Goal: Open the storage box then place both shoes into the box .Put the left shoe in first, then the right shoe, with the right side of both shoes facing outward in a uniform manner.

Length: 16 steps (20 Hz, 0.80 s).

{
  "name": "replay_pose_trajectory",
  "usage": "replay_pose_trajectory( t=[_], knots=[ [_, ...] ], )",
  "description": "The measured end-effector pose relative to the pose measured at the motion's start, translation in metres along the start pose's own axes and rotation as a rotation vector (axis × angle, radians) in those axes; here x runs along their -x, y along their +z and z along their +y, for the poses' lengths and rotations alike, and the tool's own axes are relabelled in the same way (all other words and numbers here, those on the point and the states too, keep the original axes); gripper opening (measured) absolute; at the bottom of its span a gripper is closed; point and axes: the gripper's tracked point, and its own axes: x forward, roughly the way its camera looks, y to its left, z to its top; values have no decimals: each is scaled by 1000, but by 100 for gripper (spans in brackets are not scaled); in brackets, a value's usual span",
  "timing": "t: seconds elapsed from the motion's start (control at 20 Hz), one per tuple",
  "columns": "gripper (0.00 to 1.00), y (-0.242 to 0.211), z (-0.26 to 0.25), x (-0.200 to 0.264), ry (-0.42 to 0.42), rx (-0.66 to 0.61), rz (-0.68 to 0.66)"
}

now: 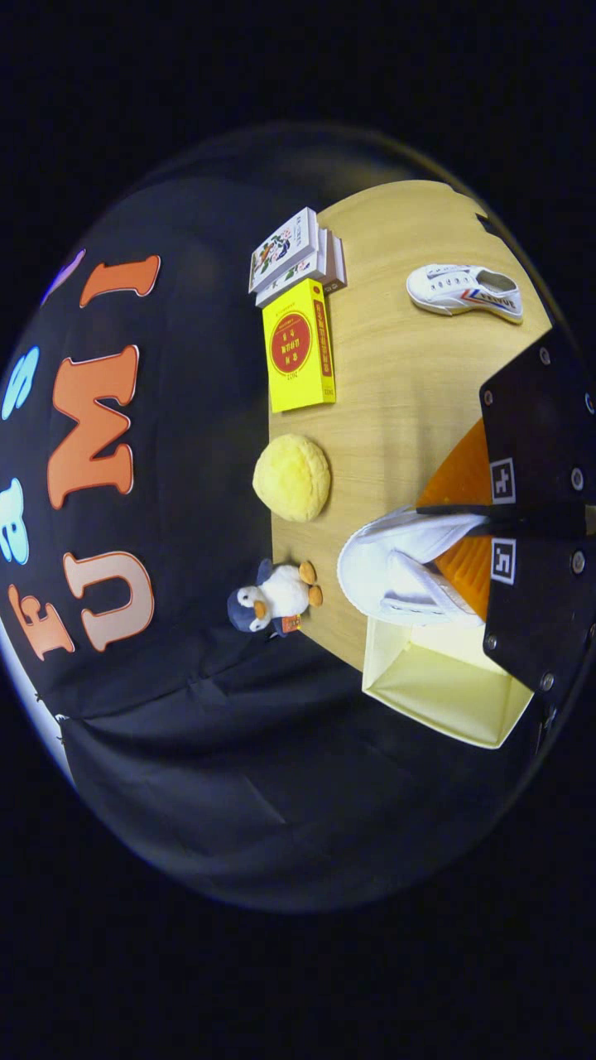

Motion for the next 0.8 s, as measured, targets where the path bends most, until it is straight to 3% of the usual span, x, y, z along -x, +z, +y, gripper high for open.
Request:
replay_pose_trajectory(
  t=[0.35,0.8],
  knots=[
    [1,-26,85,-28,46,0,113],
    [2,-73,124,-71,-39,-102,261]
  ],
)
